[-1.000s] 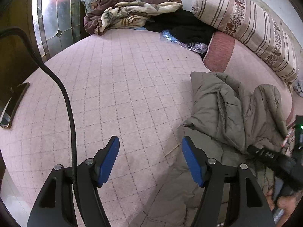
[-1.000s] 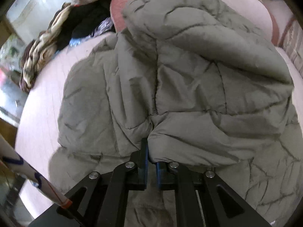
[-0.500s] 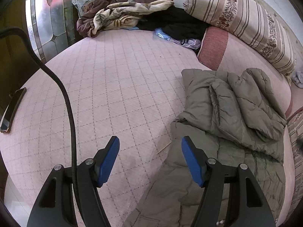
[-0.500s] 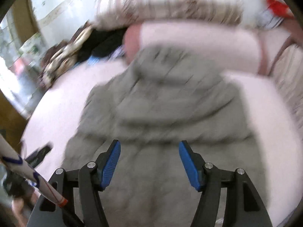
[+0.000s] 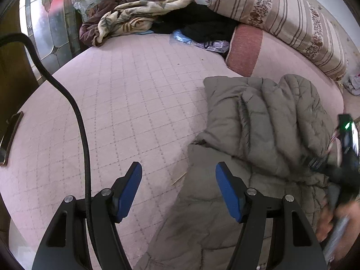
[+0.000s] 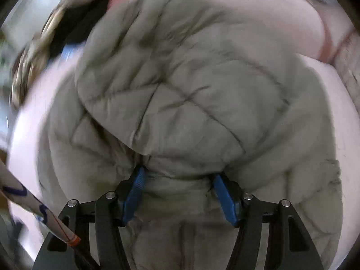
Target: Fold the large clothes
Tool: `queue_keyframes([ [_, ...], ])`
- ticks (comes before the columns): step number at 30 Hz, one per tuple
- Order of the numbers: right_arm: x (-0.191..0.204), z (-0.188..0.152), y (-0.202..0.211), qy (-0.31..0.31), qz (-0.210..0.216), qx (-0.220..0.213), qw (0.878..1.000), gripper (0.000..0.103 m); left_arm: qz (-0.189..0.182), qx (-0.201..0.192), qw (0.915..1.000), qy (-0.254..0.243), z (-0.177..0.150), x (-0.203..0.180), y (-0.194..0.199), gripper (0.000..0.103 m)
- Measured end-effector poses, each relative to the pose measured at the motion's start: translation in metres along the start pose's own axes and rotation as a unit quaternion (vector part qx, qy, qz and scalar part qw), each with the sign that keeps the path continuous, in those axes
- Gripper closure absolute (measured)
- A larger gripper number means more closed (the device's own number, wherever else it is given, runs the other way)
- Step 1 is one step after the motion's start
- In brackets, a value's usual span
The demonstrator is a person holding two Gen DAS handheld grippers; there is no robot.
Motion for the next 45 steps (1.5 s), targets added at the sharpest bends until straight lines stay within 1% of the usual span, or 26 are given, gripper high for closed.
queue_keyframes([
  [2, 0.012, -0.011, 0.001, 0.036, -0.032, -0.021, 0.999, 0.036, -0.001, 0.001, 1.0000, -0.007, 0.000, -0.006, -0.001, 0.036],
  [3, 0.012, -0.011, 0.001, 0.035, -0.032, -0.024, 0.999, 0.036, -0.003, 0.002, 0.9999, -0.009, -0.001, -0.010, -0.001, 0.036],
  [6, 0.001, -0.008, 0.013, 0.012, -0.005, -0.027, 1.000, 0.036, -0.009, -0.001, 0.9999, -0.014, -0.002, -0.020, 0.001, 0.036],
  [8, -0.008, -0.012, 0.036, 0.003, 0.016, -0.053, 0.998, 0.036, -0.010, -0.010, 0.9998, -0.017, -0.004, -0.027, 0.004, 0.036],
  [10, -0.018, -0.026, 0.065, 0.005, 0.020, -0.084, 0.996, 0.034, -0.007, -0.018, 0.9993, -0.031, -0.010, -0.037, 0.010, 0.036],
  [12, -0.029, -0.042, 0.086, 0.009, 0.027, -0.104, 0.994, 0.033, -0.006, -0.026, 0.9987, -0.045, -0.017, -0.045, 0.018, 0.036],
  [13, -0.033, -0.050, 0.093, 0.011, 0.026, -0.109, 0.994, 0.033, -0.012, -0.023, 0.9984, -0.051, -0.020, -0.048, 0.022, 0.036],
  [15, -0.048, -0.064, 0.107, 0.014, 0.018, -0.123, 0.992, 0.033, -0.034, -0.016, 0.9980, -0.051, -0.023, -0.055, 0.031, 0.036],
  [16, -0.058, -0.066, 0.112, 0.013, 0.013, -0.131, 0.991, 0.033, -0.044, -0.015, 0.9977, -0.049, -0.022, -0.059, 0.035, 0.036],
  [18, -0.078, -0.062, 0.116, 0.009, 0.003, -0.144, 0.989, 0.033, -0.051, -0.016, 0.9975, -0.045, -0.014, -0.069, 0.040, 0.036],
  [20, -0.088, -0.051, 0.111, -0.001, -0.007, -0.146, 0.989, 0.033, -0.048, -0.013, 0.9973, -0.054, -0.002, -0.085, 0.038, 0.036],
  [23, -0.103, -0.032, 0.097, -0.027, 0.000, -0.137, 0.990, 0.033, -0.065, -0.026, 0.9960, -0.055, 0.023, -0.115, 0.027, 0.036],
  [24, -0.110, -0.030, 0.094, -0.033, 0.002, -0.132, 0.991, 0.033, -0.072, -0.026, 0.9956, -0.054, 0.031, -0.126, 0.017, 0.036],
  [26, -0.117, -0.023, 0.080, -0.050, -0.005, -0.123, 0.991, 0.033, -0.082, -0.007, 0.9947, -0.060, 0.041, -0.142, -0.007, 0.036],
  [27, -0.118, -0.020, 0.072, -0.051, -0.009, -0.118, 0.992, 0.033, -0.086, 0.010, 0.9942, -0.064, 0.044, -0.151, -0.026, 0.036],
  [29, -0.118, -0.017, 0.056, -0.047, -0.017, -0.104, 0.993, 0.033, -0.071, 0.034, 0.9947, -0.066, 0.042, -0.160, -0.052, 0.036],
  [30, -0.117, -0.015, 0.050, -0.045, -0.020, -0.101, 0.994, 0.031, -0.059, 0.039, 0.9947, -0.075, 0.039, -0.164, -0.064, 0.036],
  [33, -0.117, -0.016, 0.034, -0.032, -0.034, -0.097, 0.994, 0.020, -0.030, 0.026, 0.9940, -0.102, 0.029, -0.173, -0.077, 0.036],
  [35, -0.117, -0.018, 0.021, -0.026, -0.032, -0.088, 0.995, 0.016, -0.017, 0.018, 0.9938, -0.108, 0.024, -0.177, -0.081, 0.036],
  [37, -0.121, -0.020, 0.015, -0.032, -0.028, -0.086, 0.995, 0.009, -0.002, 0.009, 0.9922, -0.125, 0.021, -0.183, -0.080, 0.036],
  [39, -0.122, -0.019, 0.013, -0.036, -0.032, -0.087, 0.995, 0.008, 0.011, 0.003, 0.9905, -0.137, 0.019, -0.185, -0.073, 0.037],
  [41, -0.121, -0.020, 0.023, -0.037, -0.037, -0.092, 0.994, 0.008, 0.003, 0.002, 0.9911, -0.133, 0.017, -0.183, -0.059, 0.042],
  [43, -0.118, -0.024, 0.037, -0.041, -0.036, -0.102, 0.993, 0.008, -0.015, -0.003, 0.9919, -0.126, 0.012, -0.176, -0.041, 0.042],
  [45, -0.117, -0.035, 0.055, -0.047, -0.025, -0.114, 0.992, 0.008, -0.020, -0.018, 0.9918, -0.125, 0.003, -0.167, -0.020, 0.042],
])
Point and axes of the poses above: each gripper's, at about its wrist camera, not at the fingertips, and y roughly against the way its jaws point, x to its left, z to its top, the point moved 1 cm from there along -y, roughly the way its jaws point, and after that the axes turned 3 degrees about z, right-handed, at the moved point
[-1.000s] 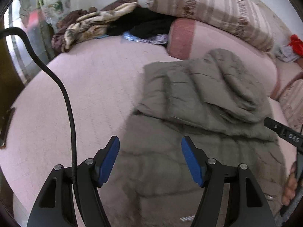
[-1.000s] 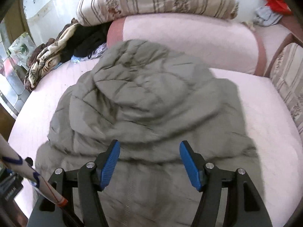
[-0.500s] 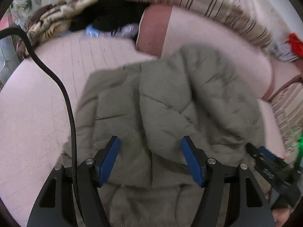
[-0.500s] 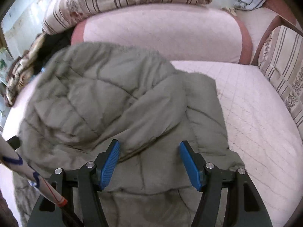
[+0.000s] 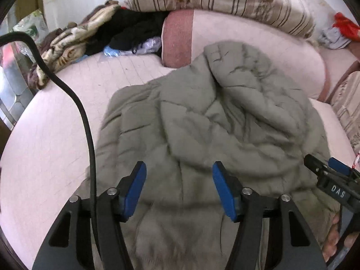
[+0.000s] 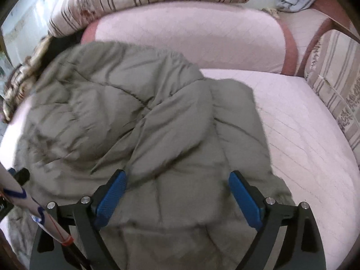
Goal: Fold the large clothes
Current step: 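Release the hood and withdraw the right gripper from the jacket, then move both grippers to the jacket hem beside the beaded pocket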
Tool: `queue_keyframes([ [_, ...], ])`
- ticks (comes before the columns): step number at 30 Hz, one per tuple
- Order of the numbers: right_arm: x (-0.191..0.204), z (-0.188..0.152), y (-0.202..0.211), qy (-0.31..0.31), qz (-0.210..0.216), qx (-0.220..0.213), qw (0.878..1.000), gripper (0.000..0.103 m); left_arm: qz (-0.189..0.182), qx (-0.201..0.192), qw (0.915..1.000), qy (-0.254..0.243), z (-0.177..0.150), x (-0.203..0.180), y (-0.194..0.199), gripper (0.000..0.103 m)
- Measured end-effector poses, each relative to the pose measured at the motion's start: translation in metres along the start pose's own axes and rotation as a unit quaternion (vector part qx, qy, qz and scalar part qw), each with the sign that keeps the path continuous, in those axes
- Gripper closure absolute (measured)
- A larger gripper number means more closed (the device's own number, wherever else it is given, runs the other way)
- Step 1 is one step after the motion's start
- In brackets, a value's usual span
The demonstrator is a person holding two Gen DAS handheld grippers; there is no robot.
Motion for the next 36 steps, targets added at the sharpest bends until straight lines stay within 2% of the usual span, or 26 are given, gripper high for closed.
queue_keyframes([
  [5, -0.001, -0.034, 0.043, 0.007, 0.014, -0.004, 1.000, 0.008, 0.019, -0.017, 0.9997, 0.000, -0.042, 0.024, 0.044, 0.042],
  [10, -0.006, -0.082, 0.075, 0.004, 0.029, 0.002, 1.000, 0.008, 0.028, -0.003, 0.9995, 0.014, -0.086, 0.047, 0.066, 0.042],
  [13, -0.008, -0.104, 0.084, 0.009, 0.021, 0.006, 1.000, 0.008, 0.031, 0.001, 0.9993, 0.021, -0.106, 0.056, 0.074, 0.042],
  [17, -0.004, -0.137, 0.095, 0.037, 0.004, 0.007, 0.999, 0.008, 0.056, -0.003, 0.9982, 0.022, -0.134, 0.072, 0.085, 0.042],
  [21, -0.013, -0.159, 0.113, 0.041, -0.013, -0.008, 0.999, 0.008, 0.073, -0.010, 0.9970, 0.022, -0.156, 0.090, 0.091, 0.042],
  [26, -0.049, -0.168, 0.134, -0.001, -0.039, -0.031, 0.999, 0.008, 0.086, 0.015, 0.9957, 0.029, -0.169, 0.108, 0.087, 0.042],
  [36, -0.119, -0.179, 0.166, -0.091, -0.080, -0.045, 0.992, 0.008, 0.086, 0.004, 0.9959, 0.030, -0.181, 0.116, 0.113, 0.041],
])
Point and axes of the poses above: each gripper's, at about its wrist camera, not at the fingertips, and y roughly against the way its jaws point, x to its left, z to its top, the point moved 1 cm from there along -y, roughly the way its jaws point, and after that the axes turned 3 degrees about z, right-handed, at the moved point
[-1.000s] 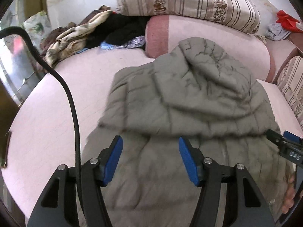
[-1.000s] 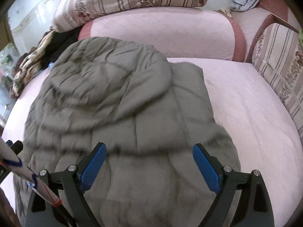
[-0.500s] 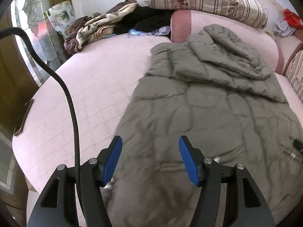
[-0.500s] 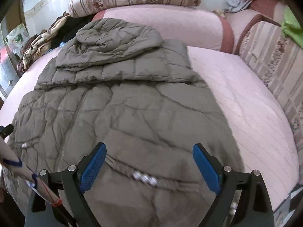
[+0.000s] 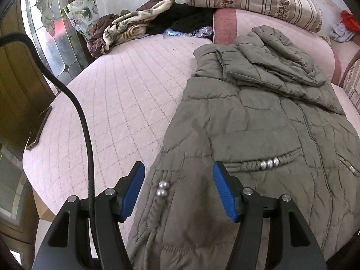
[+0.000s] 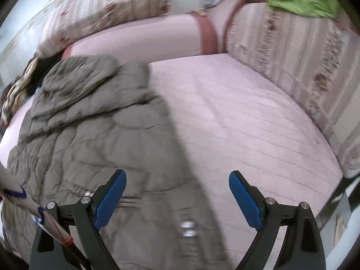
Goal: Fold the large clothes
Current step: 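Move both grippers to the jacket hem beside the beaded pocket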
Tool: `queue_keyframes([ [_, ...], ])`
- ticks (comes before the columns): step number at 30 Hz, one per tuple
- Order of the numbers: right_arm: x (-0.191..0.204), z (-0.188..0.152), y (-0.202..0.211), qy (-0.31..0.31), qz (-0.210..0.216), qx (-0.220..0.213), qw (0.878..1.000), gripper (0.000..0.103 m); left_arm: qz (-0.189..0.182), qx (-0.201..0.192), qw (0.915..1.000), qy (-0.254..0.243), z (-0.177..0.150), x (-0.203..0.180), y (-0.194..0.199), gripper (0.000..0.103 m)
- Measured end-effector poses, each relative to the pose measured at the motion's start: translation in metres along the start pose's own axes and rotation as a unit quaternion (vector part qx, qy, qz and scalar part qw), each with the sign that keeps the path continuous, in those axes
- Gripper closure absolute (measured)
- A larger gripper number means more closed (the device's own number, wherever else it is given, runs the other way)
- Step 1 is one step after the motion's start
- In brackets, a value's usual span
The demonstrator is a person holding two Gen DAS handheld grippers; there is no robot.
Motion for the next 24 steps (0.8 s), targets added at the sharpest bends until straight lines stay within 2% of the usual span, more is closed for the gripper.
queue_keyframes([
  [6, -0.057, -0.006, -0.006, -0.075, 0.014, 0.048, 0.996, 0.008, -0.003, 0.012, 0.9998, 0.014, -0.012, 0.015, 0.002, 0.041],
  [9, -0.076, -0.018, -0.019, -0.124, 0.070, 0.084, 0.986, 0.008, -0.010, 0.018, 0.9995, 0.026, -0.016, 0.021, 0.003, 0.041],
  [11, -0.085, -0.023, -0.026, -0.154, 0.091, 0.099, 0.979, 0.008, -0.013, 0.020, 0.9992, 0.032, -0.019, 0.026, 0.003, 0.041],
  [17, -0.083, -0.038, -0.039, -0.174, 0.118, 0.143, 0.967, 0.008, -0.026, 0.033, 0.9979, 0.049, -0.025, 0.037, -0.002, 0.041],
  [24, -0.071, -0.043, -0.039, -0.160, 0.118, 0.147, 0.969, 0.008, -0.037, 0.041, 0.9963, 0.067, -0.027, 0.052, -0.007, 0.041],
])
Point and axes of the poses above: each gripper's, at about its wrist camera, not at the fingertips, and y roughly against the way its jaws point, x to its left, z to its top, the point moved 1 cm from there along -y, roughly the way its jaws point, and after that the axes turned 3 degrees about z, right-handed, at the moved point
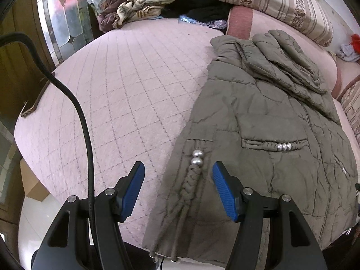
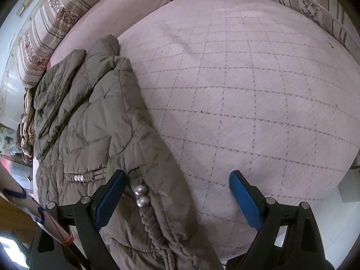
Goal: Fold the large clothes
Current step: 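Move both grippers to the jacket hem beside the beaded pocket, then grasp the jacket hem with the left gripper while the right gripper grasps it too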
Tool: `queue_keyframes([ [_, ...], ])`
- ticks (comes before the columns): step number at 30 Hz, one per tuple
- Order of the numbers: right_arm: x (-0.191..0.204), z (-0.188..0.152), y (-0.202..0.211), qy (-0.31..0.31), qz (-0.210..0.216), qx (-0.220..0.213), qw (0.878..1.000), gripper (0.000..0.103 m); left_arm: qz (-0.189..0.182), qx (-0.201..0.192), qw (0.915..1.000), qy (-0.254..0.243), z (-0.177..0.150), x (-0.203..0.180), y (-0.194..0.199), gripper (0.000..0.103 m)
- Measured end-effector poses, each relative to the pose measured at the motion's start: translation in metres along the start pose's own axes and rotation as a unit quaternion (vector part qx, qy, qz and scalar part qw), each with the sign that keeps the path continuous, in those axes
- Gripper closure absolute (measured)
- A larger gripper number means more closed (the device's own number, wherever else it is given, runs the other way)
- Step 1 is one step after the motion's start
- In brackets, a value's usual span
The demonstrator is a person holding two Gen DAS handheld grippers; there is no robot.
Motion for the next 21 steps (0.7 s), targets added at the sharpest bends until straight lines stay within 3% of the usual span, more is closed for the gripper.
queue_keyframes([
  [6, 0.013, -0.006, -0.006, 0.024, -0.003, 0.006, 1.000, 0.008, -0.009, 0.011, 0.9996, 0.024, 0.001, 0.014, -0.005, 0.040],
  [14, 0.019, -0.010, -0.009, 0.034, 0.006, 0.012, 0.999, 0.007, -0.022, 0.029, 0.9992, 0.018, -0.003, 0.010, -0.014, 0.039],
  [15, 0.020, -0.011, -0.009, 0.036, 0.006, 0.013, 0.999, 0.007, -0.031, 0.033, 0.9988, 0.020, -0.003, 0.010, -0.015, 0.039],
  [18, 0.025, -0.014, -0.012, 0.045, 0.009, 0.016, 0.999, 0.007, -0.104, 0.057, 0.9920, 0.044, -0.003, 0.014, -0.021, 0.039],
  [21, 0.030, -0.017, -0.014, 0.059, 0.016, 0.023, 0.998, 0.007, -0.159, 0.078, 0.9825, 0.060, -0.003, 0.017, -0.029, 0.031],
])
Point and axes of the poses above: each gripper's, at about its wrist camera, not at the fingertips, and y roughly against the way its jaws point, x to its left, z to its top, the point moved 1 cm from there along -y, roughly the way its jaws point, and after that the axes turned 3 degrees about z, right-handed, at the moved point
